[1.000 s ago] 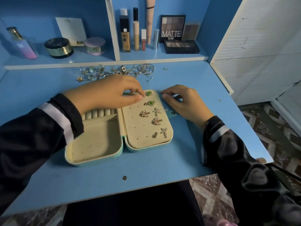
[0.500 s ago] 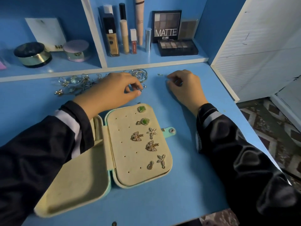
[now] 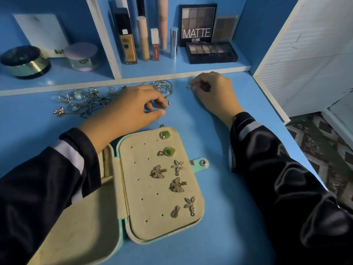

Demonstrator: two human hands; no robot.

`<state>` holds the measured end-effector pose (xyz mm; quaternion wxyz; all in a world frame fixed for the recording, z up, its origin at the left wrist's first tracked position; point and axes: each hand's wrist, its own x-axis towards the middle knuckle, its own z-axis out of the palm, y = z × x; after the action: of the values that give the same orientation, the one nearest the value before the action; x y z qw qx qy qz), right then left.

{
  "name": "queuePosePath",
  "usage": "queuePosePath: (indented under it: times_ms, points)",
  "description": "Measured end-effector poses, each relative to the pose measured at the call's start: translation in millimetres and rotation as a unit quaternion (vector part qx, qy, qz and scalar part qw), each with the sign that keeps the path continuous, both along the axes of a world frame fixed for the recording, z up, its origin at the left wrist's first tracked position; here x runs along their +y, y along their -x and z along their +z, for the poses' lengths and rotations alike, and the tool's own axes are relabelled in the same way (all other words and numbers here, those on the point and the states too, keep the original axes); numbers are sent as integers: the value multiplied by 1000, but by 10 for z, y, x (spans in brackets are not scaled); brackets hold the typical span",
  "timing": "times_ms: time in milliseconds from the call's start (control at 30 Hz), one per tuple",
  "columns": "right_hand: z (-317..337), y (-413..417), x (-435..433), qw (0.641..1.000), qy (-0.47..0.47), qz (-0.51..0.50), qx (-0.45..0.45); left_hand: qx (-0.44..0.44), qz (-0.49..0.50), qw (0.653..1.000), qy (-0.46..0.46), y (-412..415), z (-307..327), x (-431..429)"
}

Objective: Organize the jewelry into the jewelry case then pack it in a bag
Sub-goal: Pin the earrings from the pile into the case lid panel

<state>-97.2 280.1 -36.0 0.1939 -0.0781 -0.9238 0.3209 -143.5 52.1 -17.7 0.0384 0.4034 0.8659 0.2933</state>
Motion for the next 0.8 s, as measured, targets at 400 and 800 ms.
queuePosePath:
  times_ms: [400, 800]
  points:
    - [46, 7, 10, 998, 48, 3, -37, 10, 2, 1000, 1, 4, -17, 3]
    - [48, 6, 13, 998, 49, 3, -51, -15, 16, 1000, -5, 6, -5, -19]
